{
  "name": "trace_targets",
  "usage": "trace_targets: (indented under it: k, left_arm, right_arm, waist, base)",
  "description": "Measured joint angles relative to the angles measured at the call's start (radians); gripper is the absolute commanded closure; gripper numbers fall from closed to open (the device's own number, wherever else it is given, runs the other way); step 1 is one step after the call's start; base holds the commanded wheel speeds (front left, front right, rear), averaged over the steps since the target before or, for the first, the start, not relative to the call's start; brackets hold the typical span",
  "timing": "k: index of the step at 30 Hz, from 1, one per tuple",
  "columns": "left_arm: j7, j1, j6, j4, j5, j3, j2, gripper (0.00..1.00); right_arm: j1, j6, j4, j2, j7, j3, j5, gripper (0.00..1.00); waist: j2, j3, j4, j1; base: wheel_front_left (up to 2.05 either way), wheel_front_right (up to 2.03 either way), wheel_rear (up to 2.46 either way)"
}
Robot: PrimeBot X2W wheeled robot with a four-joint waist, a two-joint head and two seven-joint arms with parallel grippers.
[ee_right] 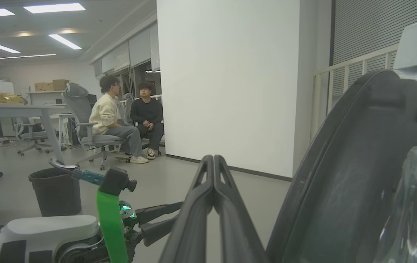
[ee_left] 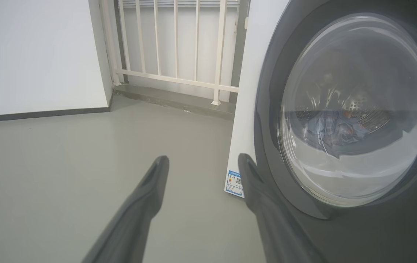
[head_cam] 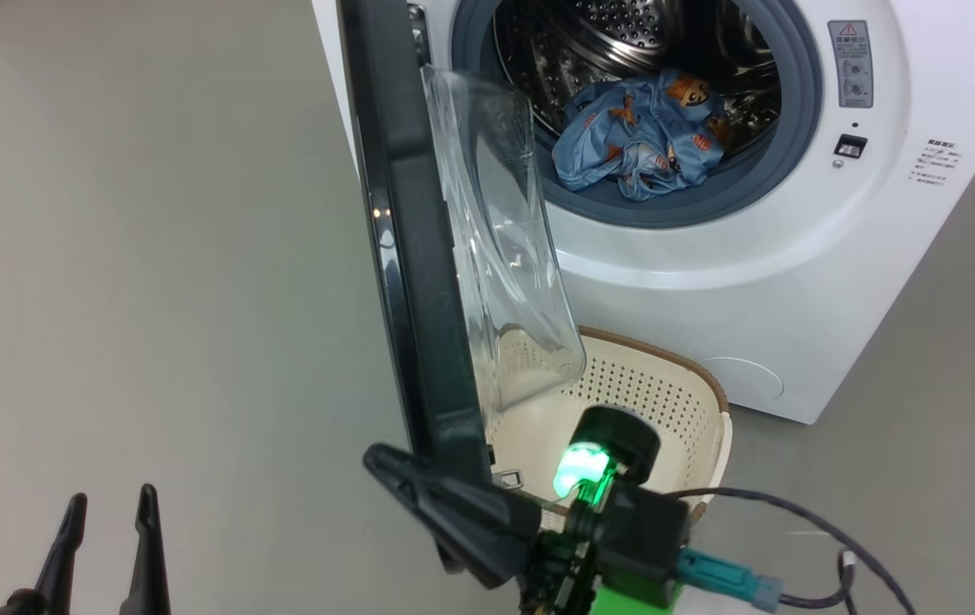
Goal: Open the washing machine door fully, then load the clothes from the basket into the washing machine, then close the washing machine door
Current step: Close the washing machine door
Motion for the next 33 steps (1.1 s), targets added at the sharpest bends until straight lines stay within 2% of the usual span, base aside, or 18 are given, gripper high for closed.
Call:
trace_targets:
  k: [11, 33]
  left_arm:
    - [0.0, -0.001, 0.0, 0.002, 0.0, -0.002, -0.007, 0.0]
    - [0.0, -0.002, 0.0, 0.013, 0.0, -0.021, -0.009, 0.0]
  right_arm:
    - [-0.009, 0.0, 0.096, 0.006, 0.0, 0.094, 0.05, 1.0]
    - [-0.008, 0.0, 0.249, 0.033, 0.0, 0.063, 0.065, 1.0]
  waist:
    - [0.0, 0.013, 0.009, 0.0]
    - [0.0, 0.008, 0.008, 0.0]
  base:
    - [0.0, 0.0, 0.0]
    - [0.0, 0.0, 0.0]
